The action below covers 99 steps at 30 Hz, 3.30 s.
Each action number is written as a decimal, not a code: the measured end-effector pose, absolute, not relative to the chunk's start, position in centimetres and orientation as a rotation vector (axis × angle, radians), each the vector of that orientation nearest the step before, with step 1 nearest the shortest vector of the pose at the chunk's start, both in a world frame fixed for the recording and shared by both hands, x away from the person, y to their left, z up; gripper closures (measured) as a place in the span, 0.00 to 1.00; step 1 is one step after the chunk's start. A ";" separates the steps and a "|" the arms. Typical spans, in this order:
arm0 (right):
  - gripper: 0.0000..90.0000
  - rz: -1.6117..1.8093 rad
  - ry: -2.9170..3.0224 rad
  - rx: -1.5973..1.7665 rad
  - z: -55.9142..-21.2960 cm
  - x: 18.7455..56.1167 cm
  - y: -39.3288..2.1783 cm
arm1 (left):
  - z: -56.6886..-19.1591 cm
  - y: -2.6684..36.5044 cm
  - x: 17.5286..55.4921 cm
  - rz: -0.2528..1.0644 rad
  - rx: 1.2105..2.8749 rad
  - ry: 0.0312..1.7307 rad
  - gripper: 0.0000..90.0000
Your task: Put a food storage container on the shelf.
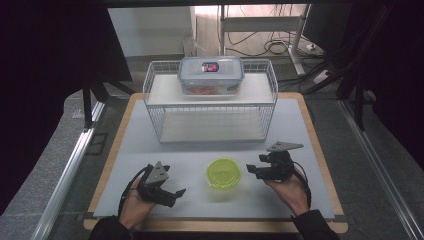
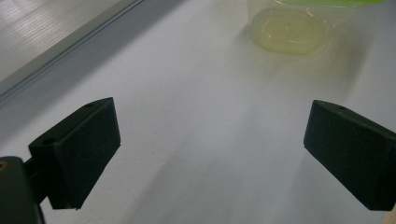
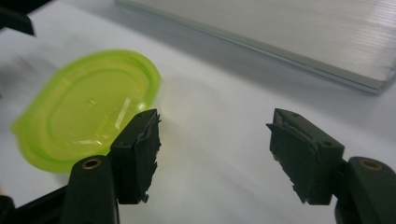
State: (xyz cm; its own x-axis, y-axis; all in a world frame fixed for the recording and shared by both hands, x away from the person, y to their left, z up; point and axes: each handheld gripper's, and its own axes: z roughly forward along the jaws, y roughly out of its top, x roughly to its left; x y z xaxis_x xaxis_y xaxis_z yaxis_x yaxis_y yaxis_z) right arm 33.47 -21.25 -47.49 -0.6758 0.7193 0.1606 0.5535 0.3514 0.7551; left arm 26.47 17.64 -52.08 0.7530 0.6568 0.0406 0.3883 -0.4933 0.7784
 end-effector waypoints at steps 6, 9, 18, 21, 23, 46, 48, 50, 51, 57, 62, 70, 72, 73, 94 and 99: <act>0.49 1.333 2.428 1.199 -47.3 33.7 -20.7 | -52.1 17.6 26.5 0.429 2.149 0.778 0.04; 0.52 1.382 2.456 1.229 -47.5 33.9 -20.0 | -52.1 17.6 26.5 0.429 2.151 0.778 0.04; 0.69 1.409 2.570 1.305 -49.0 35.2 -18.2 | -52.2 17.5 26.5 0.431 2.160 0.771 0.04; 0.78 1.437 2.584 1.348 -49.4 35.6 -18.1 | -52.2 17.5 26.4 0.434 2.161 0.768 0.04; 0.82 1.441 2.588 1.401 -49.5 35.8 -18.1 | -52.2 17.5 26.4 0.434 2.162 0.766 0.04; 0.94 1.725 2.625 1.563 -48.7 36.4 -18.6 | -52.1 17.4 26.4 0.442 2.169 0.758 0.04; 0.93 1.721 2.640 1.521 -48.7 36.4 -18.5 | -52.1 17.3 26.4 0.442 2.171 0.757 0.04; 0.91 1.674 2.657 1.471 -48.5 36.4 -18.4 | -52.1 17.3 26.4 0.441 2.172 0.755 0.05; 0.90 1.631 2.655 1.449 -48.5 36.3 -18.3 | -52.1 17.3 26.4 0.442 2.174 0.754 0.04; 0.85 1.535 2.638 1.477 -49.5 36.6 -18.7 | -52.2 17.3 26.4 0.443 2.175 0.753 0.05; 0.76 1.506 2.627 1.534 -50.0 36.8 -19.1 | -52.2 17.2 26.3 0.442 2.178 0.751 0.05; 0.91 1.547 2.647 1.602 -49.9 36.6 -19.5 | -52.2 17.2 26.3 0.444 2.178 0.748 0.05; 0.91 1.574 2.644 1.619 -49.9 36.5 -19.5 | -52.1 17.2 26.3 0.445 2.179 0.747 0.05; 0.91 1.573 2.644 1.617 -49.9 36.5 -19.5 | -52.1 17.2 26.3 0.445 2.178 0.747 0.05; 0.91 1.838 2.485 1.587 -45.2 37.0 -21.2 | -51.9 17.3 26.3 0.440 2.159 0.742 0.04; 0.91 1.880 2.462 1.551 -43.0 37.5 -21.3 | -52.0 17.3 26.3 0.441 2.160 0.742 0.04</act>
State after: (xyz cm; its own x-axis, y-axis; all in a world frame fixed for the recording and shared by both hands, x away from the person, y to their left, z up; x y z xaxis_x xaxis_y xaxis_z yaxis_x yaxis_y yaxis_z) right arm 37.52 -21.34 -42.99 -0.5580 0.4477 0.6987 0.7918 0.0355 0.6097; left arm 26.29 17.27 -51.96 0.7679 0.6374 0.0641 0.3614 -0.5137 0.7782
